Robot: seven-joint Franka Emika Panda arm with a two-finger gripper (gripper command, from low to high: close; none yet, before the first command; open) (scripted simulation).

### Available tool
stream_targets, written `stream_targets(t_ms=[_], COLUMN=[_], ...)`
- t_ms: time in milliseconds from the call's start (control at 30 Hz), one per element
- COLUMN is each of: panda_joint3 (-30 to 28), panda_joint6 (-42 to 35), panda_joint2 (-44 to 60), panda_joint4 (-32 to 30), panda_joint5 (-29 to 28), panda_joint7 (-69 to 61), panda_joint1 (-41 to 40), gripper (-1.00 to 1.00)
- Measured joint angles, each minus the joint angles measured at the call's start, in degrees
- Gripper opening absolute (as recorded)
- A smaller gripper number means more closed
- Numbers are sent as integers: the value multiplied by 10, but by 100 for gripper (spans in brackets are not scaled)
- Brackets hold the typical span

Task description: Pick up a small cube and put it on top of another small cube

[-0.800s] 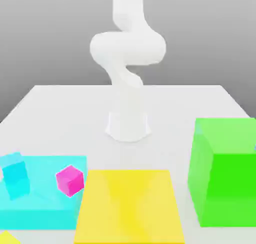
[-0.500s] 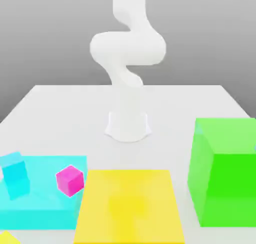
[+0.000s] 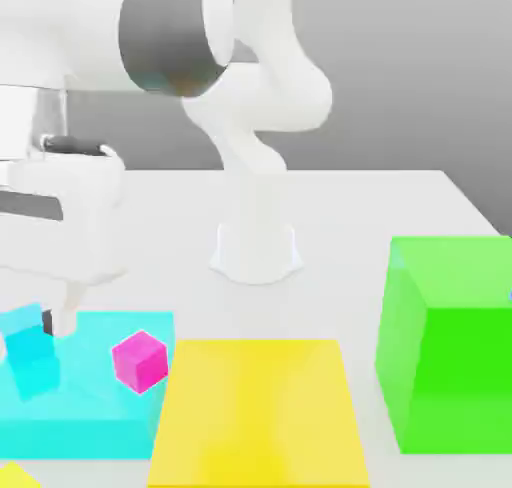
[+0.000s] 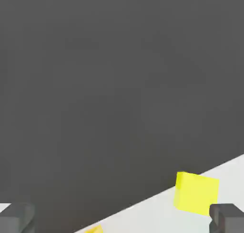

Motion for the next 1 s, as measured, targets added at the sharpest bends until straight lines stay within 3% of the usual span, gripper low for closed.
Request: stream_targets(t_ms=[267, 400, 433, 633, 767, 1000], panda_joint3=[-13, 1, 5, 7, -8, -24], panda_joint6=[30, 82, 91, 96, 52, 14], panda_joint2=[168, 251, 263, 269, 212, 68], panda_joint4=[32, 51, 54, 55, 42, -62], panda_joint5=[30, 51, 53, 56, 42, 15], panda_joint7=[-2, -14, -16, -18, -8, 34], panda_joint1=[-44, -60, -63, -64, -53, -23], gripper=[0, 0, -100, -100, -100, -100])
